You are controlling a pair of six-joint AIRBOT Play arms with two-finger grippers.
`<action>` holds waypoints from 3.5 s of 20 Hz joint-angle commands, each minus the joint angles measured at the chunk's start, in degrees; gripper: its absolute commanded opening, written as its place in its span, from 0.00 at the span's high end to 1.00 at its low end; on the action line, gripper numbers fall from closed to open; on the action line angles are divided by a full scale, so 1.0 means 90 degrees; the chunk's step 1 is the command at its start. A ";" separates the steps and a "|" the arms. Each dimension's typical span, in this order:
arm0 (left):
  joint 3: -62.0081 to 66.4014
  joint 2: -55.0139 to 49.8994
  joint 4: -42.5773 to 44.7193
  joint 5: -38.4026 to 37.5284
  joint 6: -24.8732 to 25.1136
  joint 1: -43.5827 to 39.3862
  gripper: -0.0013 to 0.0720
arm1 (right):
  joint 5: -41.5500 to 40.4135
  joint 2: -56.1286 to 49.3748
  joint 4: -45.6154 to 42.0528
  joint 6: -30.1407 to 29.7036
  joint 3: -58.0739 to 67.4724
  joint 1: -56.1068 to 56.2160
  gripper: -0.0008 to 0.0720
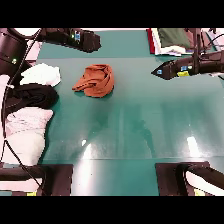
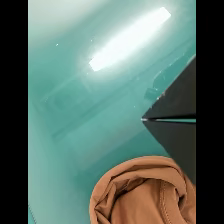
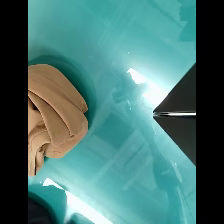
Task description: Fold the shirts.
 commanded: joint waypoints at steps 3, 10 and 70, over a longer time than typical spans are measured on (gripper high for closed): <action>0.0007 -0.0017 0.0000 0.0005 0.0000 0.0002 0.95 | 0.0000 -0.0063 0.0005 0.0002 -0.0010 -0.0005 0.96; 0.0007 -0.0017 -0.0005 0.0087 0.0000 0.0000 0.94 | 0.0000 -0.0112 0.0005 0.0002 -0.0010 -0.0005 0.96; -0.1212 -0.0833 -0.0189 -0.0245 -0.0238 0.1717 0.11 | 0.0435 0.0539 -0.0107 0.0483 0.2346 -0.0005 0.96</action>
